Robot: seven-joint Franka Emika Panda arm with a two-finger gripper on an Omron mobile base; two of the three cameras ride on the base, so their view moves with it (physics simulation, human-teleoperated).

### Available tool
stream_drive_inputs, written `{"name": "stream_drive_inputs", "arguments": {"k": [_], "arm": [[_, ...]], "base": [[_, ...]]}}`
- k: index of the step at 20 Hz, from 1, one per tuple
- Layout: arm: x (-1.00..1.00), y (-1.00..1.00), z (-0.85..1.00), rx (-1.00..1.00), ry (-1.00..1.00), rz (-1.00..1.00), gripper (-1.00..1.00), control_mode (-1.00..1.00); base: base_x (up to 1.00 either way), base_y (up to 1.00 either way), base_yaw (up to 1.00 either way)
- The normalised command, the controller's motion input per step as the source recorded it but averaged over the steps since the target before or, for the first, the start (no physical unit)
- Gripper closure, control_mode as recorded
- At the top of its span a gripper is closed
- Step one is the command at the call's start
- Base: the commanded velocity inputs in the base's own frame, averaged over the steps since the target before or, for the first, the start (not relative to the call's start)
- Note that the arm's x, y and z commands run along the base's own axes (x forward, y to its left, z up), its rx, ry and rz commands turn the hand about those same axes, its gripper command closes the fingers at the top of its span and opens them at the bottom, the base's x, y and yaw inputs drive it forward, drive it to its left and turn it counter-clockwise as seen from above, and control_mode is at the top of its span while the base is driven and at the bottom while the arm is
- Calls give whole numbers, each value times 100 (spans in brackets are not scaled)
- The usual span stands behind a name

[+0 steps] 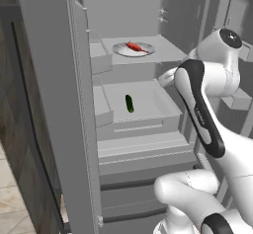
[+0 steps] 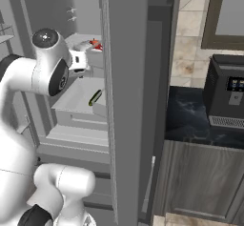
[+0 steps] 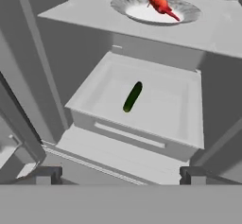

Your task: Transport the fish from the fridge to the microwave and turn on the microwave.

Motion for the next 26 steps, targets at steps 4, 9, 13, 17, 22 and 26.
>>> {"name": "stream_drive_inputs", "arguments": {"k": [4, 9, 13, 17, 22, 26], "arm": [[6, 30, 51, 0, -14, 0, -100, -100], [18, 16, 49, 0, -6, -2, -100, -100], [21, 6, 53, 1, 0, -4, -100, -100], [29, 0, 47, 2, 2, -6, -100, -100], [36, 0, 28, 1, 9, -6, -100, -100], [49, 0, 2, 0, 4, -6, -100, -100]], "base": [[0, 0, 0], [0, 0, 0], [0, 0, 0], [0, 0, 0], [0, 0, 0], [0, 0, 0]]}}
